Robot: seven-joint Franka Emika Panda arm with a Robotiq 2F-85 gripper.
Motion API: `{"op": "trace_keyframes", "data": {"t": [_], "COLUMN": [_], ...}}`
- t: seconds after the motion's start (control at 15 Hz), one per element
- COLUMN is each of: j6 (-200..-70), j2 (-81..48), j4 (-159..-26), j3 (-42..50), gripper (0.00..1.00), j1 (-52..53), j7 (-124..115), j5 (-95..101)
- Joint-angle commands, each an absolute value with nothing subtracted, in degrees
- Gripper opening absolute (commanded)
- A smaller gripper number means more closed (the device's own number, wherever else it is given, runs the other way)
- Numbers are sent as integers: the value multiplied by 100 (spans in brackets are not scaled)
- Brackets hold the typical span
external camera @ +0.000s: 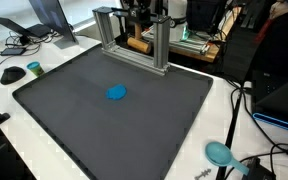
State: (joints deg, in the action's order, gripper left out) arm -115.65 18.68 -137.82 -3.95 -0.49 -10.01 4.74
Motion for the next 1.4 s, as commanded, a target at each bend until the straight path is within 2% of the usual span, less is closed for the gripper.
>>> {"op": "trace_keyframes", "data": {"t": [0.0, 1.07, 1.13, 1.2, 1.33], "j6": [-11437, -11826, -12004, -12102, -12198], "j2": [2532, 3640, 3692, 3727, 3761], "j4": [-14167, -15344, -15413, -15459, -15529], "j3": [-446, -245, -204, -168, -136], "gripper": [22, 22, 72, 73, 86], "j1": [-28, 68, 92, 99, 115], "j7": [-1153, -545, -372, -248, -84], "j5": [579, 379, 386, 372, 361]}}
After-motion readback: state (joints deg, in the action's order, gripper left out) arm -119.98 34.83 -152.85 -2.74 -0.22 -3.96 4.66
